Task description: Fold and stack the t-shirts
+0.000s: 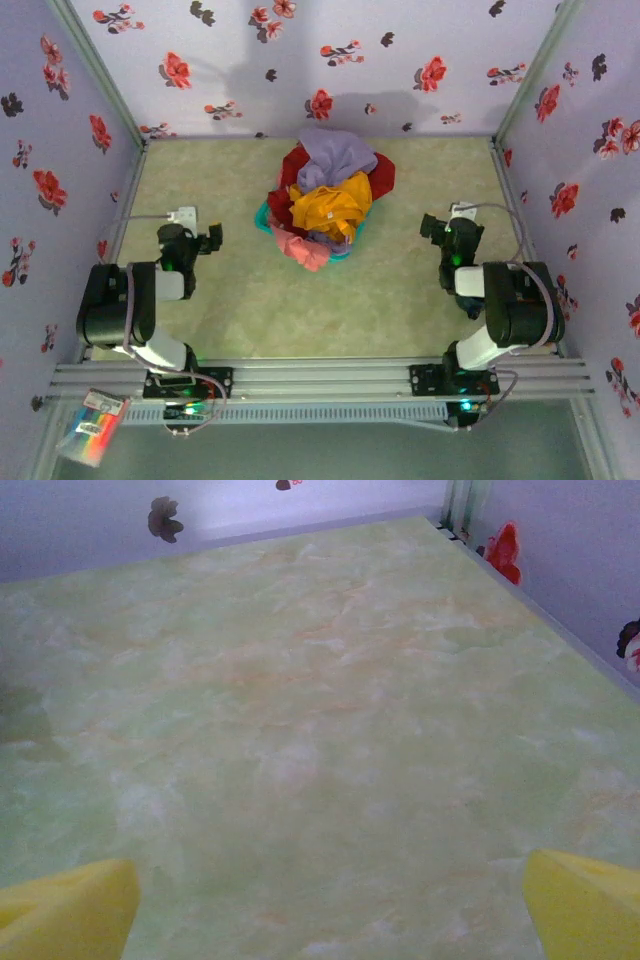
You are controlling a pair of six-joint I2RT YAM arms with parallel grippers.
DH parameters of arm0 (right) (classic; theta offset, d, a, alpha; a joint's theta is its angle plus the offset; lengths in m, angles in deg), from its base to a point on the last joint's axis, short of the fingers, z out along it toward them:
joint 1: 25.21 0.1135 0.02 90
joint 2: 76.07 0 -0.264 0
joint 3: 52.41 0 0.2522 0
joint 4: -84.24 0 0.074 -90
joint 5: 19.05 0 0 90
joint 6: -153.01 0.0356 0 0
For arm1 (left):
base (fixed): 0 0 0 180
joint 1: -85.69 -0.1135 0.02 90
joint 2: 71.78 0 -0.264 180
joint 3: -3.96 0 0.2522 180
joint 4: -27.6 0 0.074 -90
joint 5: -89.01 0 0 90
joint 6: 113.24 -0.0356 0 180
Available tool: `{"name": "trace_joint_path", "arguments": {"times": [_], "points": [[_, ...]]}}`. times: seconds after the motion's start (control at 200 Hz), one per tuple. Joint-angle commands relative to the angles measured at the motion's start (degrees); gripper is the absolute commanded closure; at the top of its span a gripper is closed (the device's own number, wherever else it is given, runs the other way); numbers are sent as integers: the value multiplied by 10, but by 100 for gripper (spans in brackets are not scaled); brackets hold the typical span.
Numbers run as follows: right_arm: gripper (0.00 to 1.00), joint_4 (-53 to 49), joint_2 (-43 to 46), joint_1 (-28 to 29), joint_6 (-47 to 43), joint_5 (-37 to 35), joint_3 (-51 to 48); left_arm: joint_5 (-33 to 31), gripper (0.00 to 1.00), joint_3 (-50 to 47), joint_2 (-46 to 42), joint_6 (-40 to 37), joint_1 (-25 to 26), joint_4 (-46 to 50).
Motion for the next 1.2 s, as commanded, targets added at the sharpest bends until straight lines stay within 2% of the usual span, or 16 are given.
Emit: {"name": "trace_joint_path", "arguments": {"times": [0.0,0.235,0.975,1.025,1.08,1.145,1.195], "points": [[1,0,-3,-3,1,9,-2,1,1,1,-12,-9,4,-18],[1,0,-3,-3,1,8,-2,-27,1,9,-10,3,2,-5],[1,0,-2,-3,1,9,-3,-26,1,10,-10,1,2,-4],[1,2,0,-3,0,3,-3,-45,1,13,-13,6,3,3],[1,-52,29,0,-3,-4,17,-76,1,19,-38,14,4,31],[1,-242,92,1,3,-12,94,-85,1,52,-93,14,6,135],[1,-347,119,2,3,-27,143,-89,1,90,-132,35,6,225]]}}
